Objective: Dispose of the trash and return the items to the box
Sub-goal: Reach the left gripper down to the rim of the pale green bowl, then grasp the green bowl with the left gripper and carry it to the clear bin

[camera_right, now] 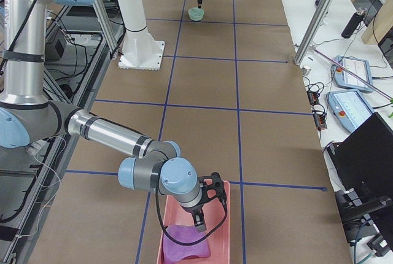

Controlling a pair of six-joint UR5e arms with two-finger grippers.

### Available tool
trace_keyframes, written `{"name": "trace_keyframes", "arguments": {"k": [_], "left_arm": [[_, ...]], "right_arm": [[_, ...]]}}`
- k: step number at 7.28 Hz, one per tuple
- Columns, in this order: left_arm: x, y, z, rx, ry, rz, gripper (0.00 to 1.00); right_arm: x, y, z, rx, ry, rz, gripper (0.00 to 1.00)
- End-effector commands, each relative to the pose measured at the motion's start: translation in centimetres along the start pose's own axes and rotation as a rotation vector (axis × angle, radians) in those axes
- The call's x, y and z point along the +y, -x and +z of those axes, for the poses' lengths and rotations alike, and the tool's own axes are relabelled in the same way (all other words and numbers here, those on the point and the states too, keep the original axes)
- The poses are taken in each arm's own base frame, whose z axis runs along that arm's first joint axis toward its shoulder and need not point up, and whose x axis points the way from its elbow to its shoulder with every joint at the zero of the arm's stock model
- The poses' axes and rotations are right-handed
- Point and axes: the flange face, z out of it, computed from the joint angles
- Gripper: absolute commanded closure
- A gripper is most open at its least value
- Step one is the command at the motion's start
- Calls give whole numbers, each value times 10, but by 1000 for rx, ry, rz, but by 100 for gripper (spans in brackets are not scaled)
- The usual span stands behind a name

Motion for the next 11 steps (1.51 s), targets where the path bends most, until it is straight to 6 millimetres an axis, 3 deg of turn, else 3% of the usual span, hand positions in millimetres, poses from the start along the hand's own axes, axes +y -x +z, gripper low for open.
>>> {"name": "trace_keyframes", "arguments": {"k": [1,4,5,6,7,8,9,10,11], "left_arm": [[1,-1,6,-6,8,-1,26],[5,-3,21,-19,32,7,34],[5,-1,26,-19,34,9,51],[4,3,31,-6,31,2,83],[2,5,37,7,26,3,100],[1,3,36,25,22,12,100],[5,-8,23,68,39,38,100],[-19,15,-9,125,62,-20,100],[-60,73,-64,205,18,7,100]], "right_arm": [[-8,7,-2,-13,-11,-13,0],[-10,10,0,-22,-8,-6,0],[-9,10,1,-23,-6,-6,0],[-7,10,2,-25,-4,-4,0],[-7,10,2,-25,-4,-4,0],[-8,10,2,-25,-5,-6,0],[-9,11,3,-24,-3,-5,0],[-9,12,5,-25,4,-11,0],[-10,12,5,-26,3,-11,0]]}}
